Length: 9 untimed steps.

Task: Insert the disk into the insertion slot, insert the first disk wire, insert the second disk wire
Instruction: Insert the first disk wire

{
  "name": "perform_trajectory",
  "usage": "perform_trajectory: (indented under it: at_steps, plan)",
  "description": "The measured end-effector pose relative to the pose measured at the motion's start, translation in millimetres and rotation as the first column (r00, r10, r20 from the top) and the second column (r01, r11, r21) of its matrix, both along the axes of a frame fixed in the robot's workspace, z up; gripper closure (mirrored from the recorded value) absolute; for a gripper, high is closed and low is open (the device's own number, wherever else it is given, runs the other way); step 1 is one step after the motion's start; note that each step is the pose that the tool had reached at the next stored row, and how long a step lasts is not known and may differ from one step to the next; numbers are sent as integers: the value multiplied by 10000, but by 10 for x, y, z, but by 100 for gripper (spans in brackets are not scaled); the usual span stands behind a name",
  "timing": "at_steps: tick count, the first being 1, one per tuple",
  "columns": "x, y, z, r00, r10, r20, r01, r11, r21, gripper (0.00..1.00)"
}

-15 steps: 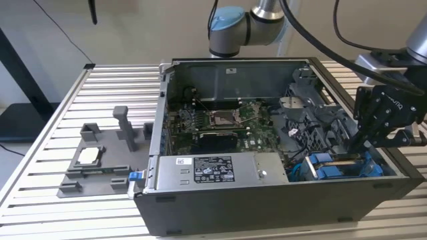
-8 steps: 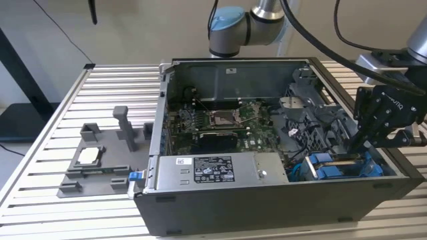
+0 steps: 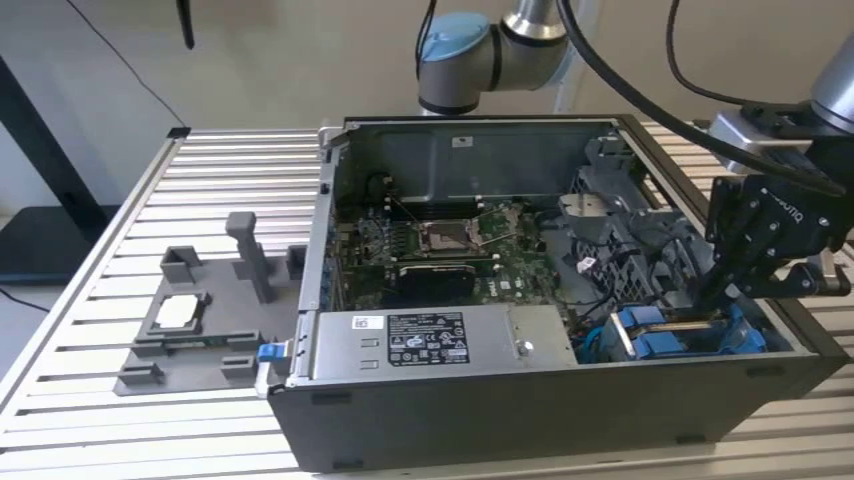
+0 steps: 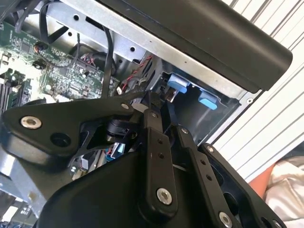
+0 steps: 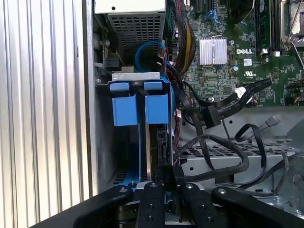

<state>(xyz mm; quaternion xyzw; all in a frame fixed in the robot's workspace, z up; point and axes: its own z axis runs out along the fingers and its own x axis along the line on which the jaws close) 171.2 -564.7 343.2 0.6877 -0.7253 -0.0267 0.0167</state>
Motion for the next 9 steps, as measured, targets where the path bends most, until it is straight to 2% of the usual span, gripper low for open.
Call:
perform_trajectory:
  at_steps: [9]
  plan:
    - [0,0,-26,10000,0,0,0,10000,1,81]
